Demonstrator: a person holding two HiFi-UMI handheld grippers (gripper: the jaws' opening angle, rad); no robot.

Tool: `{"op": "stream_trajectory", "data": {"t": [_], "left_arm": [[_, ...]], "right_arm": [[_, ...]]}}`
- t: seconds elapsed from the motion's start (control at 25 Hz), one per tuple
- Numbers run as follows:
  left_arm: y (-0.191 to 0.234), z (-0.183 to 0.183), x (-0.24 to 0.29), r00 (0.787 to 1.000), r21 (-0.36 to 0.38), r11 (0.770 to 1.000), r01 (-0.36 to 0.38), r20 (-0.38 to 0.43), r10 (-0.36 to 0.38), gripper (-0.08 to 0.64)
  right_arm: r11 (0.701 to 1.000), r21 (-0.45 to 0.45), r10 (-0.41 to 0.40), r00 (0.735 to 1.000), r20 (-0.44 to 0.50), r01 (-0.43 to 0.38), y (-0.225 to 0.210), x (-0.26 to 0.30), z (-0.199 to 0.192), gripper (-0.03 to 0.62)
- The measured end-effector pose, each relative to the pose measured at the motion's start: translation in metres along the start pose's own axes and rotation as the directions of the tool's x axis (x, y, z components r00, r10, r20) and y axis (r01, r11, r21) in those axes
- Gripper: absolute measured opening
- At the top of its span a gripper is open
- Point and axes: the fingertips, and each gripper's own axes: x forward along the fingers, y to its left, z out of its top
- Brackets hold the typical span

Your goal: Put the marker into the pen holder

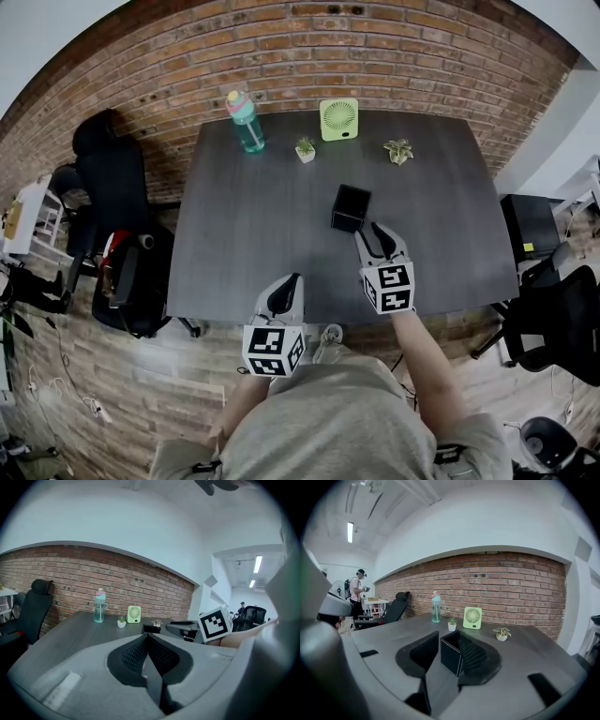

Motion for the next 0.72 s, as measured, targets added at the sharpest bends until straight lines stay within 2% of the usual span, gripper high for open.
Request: {"op": "stream_trajectory", "data": {"t": [0.28, 0.52, 0.72], "left_arm": [[-0.012, -0.010, -0.033, 1.000, 0.008, 1.000, 0.010, 0.014, -0.010, 0.017], [-0.020, -0.023, -0.067, 1.000, 0.011, 1.000, 0.011, 0.020, -0.011, 0.017], [-0.032, -0.036, -0.095, 1.000, 0.018, 1.000, 0.019, 0.024, -0.019, 0.017]], "right_arm": [[1.000, 0.015, -0.010, 0.999, 0.050, 0.009, 0.020, -0.051, 0.010, 0.124], [0.999, 0.034, 0.014, 0.996, 0.090, -0.017, 0.049, -0.096, 0.016, 0.118], [0.999, 0.046, 0.005, 0.992, 0.128, -0.011, 0.068, -0.137, 0.017, 0.064]]}}
